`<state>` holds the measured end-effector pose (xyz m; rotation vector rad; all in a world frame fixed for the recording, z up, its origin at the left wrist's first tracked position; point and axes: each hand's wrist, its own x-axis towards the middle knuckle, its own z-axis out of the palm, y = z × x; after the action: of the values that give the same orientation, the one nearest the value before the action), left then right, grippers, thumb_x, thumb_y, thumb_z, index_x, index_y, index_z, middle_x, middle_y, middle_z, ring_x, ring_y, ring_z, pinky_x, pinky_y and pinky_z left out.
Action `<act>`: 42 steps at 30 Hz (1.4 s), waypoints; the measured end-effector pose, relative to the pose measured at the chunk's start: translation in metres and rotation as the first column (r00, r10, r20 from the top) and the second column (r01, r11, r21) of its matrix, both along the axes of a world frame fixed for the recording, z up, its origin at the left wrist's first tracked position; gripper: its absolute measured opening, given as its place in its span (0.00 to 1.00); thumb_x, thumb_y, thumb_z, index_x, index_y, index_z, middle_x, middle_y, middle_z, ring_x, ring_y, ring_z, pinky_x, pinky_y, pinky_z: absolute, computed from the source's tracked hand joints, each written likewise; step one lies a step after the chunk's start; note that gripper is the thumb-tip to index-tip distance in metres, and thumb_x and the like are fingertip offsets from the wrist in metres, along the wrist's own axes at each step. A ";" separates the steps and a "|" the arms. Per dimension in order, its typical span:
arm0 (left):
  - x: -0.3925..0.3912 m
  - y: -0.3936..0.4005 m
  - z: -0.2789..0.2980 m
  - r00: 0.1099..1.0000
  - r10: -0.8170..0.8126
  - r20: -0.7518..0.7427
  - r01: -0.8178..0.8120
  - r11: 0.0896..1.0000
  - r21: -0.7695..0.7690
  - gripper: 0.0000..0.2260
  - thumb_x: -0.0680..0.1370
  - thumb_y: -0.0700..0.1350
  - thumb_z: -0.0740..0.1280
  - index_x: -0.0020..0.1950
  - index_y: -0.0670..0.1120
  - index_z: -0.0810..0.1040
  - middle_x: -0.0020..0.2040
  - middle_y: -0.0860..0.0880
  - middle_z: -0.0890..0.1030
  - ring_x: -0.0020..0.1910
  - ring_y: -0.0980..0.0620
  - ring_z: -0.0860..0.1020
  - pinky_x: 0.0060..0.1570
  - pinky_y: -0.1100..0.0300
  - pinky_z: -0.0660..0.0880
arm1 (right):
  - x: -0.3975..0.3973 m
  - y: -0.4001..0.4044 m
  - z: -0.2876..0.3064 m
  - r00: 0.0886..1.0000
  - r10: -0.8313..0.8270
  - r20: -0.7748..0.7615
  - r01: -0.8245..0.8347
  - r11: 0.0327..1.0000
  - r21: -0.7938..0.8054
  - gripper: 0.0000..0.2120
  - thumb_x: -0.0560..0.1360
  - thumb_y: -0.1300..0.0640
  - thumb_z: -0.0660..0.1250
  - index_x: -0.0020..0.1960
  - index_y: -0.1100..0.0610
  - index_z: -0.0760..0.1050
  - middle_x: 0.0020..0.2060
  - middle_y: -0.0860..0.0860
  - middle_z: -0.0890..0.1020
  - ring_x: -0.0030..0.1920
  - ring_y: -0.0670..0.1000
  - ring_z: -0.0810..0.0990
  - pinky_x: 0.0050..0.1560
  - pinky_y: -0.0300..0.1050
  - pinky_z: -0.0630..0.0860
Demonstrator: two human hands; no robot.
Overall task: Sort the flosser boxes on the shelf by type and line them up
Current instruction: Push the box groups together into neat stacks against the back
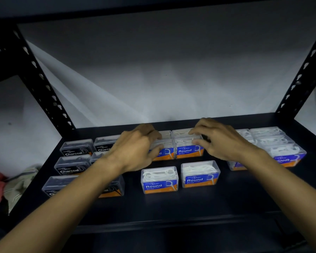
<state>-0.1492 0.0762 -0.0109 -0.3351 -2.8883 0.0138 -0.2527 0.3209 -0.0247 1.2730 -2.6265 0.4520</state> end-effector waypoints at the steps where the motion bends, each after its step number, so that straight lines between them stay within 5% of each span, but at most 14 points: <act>1: 0.006 0.003 0.001 1.000 -0.006 -0.013 0.006 1.000 0.028 0.20 0.79 0.60 0.58 0.64 0.51 0.75 0.60 0.52 0.76 0.58 0.53 0.74 0.46 0.53 0.77 | 0.005 0.002 -0.002 1.000 0.011 -0.010 -0.012 0.996 -0.091 0.14 0.77 0.48 0.64 0.61 0.51 0.75 0.54 0.45 0.75 0.51 0.43 0.73 0.48 0.44 0.76; 6: 0.041 0.019 -0.006 0.996 -0.067 0.054 0.066 0.998 0.020 0.28 0.73 0.70 0.56 0.66 0.55 0.72 0.60 0.56 0.75 0.60 0.55 0.73 0.48 0.52 0.77 | 0.042 0.013 -0.019 0.997 0.043 -0.060 -0.060 0.945 -0.321 0.18 0.74 0.41 0.62 0.54 0.53 0.79 0.48 0.46 0.77 0.49 0.46 0.75 0.42 0.47 0.78; 11: 0.055 0.024 -0.022 0.992 -0.113 0.060 0.119 0.986 -0.118 0.29 0.69 0.66 0.68 0.64 0.51 0.74 0.57 0.52 0.77 0.55 0.52 0.76 0.40 0.55 0.78 | 0.064 0.026 -0.041 0.998 0.048 -0.048 -0.058 0.968 -0.243 0.28 0.67 0.32 0.65 0.58 0.49 0.77 0.54 0.42 0.73 0.54 0.43 0.72 0.42 0.44 0.78; 19: 0.049 0.030 -0.031 0.999 -0.027 0.025 0.031 0.983 -0.181 0.29 0.68 0.56 0.75 0.65 0.49 0.74 0.56 0.48 0.79 0.53 0.49 0.78 0.37 0.54 0.80 | 0.070 0.027 -0.056 0.976 0.061 -0.211 -0.079 0.993 -0.082 0.28 0.65 0.51 0.77 0.63 0.53 0.73 0.55 0.48 0.73 0.53 0.48 0.75 0.46 0.38 0.74; 25: 0.044 0.036 -0.040 0.994 0.076 -0.075 -0.087 0.985 -0.151 0.30 0.64 0.50 0.78 0.65 0.49 0.77 0.54 0.46 0.78 0.50 0.47 0.77 0.24 0.57 0.75 | 0.064 0.018 -0.063 0.958 0.008 -0.288 -0.038 0.994 -0.101 0.26 0.66 0.53 0.77 0.61 0.55 0.72 0.55 0.51 0.76 0.55 0.53 0.76 0.53 0.45 0.75; 42: 0.030 0.044 -0.051 0.976 0.164 -0.144 -0.173 0.983 -0.055 0.25 0.59 0.42 0.81 0.54 0.43 0.80 0.52 0.44 0.77 0.48 0.46 0.77 0.20 0.61 0.69 | 0.058 0.008 -0.078 0.946 -0.097 -0.310 0.048 0.985 -0.164 0.25 0.65 0.59 0.77 0.61 0.59 0.75 0.56 0.55 0.78 0.59 0.54 0.72 0.55 0.49 0.75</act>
<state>-0.1188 0.1199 -0.0614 -0.0951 -2.7731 0.1569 -0.1945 0.3288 -0.1025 1.0936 -2.3129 0.3931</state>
